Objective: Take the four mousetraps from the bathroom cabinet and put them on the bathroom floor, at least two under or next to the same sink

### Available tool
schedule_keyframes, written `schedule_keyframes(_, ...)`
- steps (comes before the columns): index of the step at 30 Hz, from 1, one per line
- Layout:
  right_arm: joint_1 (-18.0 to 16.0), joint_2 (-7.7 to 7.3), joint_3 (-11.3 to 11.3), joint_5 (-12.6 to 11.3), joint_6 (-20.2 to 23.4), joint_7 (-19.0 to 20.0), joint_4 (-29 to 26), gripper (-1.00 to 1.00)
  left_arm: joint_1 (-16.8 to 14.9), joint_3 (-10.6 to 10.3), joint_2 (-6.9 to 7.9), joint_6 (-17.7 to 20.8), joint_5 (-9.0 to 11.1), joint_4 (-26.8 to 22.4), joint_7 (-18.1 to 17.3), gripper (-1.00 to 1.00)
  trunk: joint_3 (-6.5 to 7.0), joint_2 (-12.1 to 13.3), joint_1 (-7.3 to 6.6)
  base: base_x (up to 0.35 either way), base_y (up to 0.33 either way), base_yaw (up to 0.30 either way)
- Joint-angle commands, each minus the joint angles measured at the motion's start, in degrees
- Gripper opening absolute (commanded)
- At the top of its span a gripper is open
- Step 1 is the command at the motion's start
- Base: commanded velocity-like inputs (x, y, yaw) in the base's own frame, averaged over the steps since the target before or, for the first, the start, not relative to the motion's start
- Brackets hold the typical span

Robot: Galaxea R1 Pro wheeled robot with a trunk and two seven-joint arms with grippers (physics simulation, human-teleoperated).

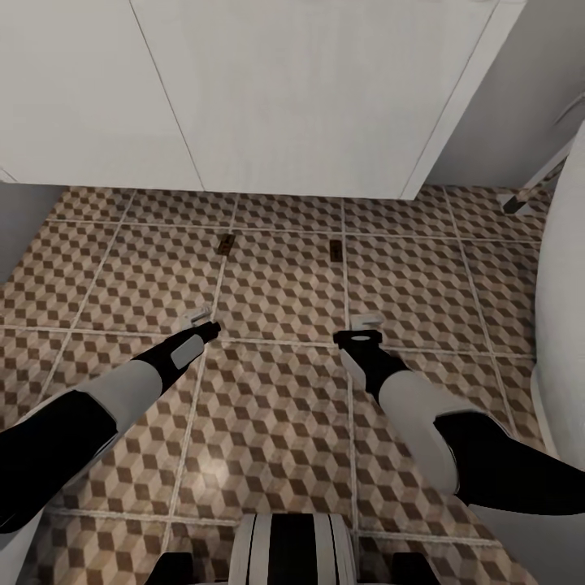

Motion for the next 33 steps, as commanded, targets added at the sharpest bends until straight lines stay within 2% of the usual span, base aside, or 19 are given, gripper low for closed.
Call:
schedule_keyframes(1,0.0,0.00,0.4,0.0,0.6,-0.3,-0.1,1.00,0.0,-0.5,0.07,0.1,0.4,-0.2,0.4,1.00,0.20,0.0,-0.03,0.000,0.000,0.000)
schedule_keyframes(33,0.3,0.00,0.4,0.0,-0.2,-0.3,-0.2,1.00,0.0,-0.5,-0.21,0.2,0.4,-0.3,0.7,1.00,7.29,0.4,-0.85,0.000,0.000,0.000)
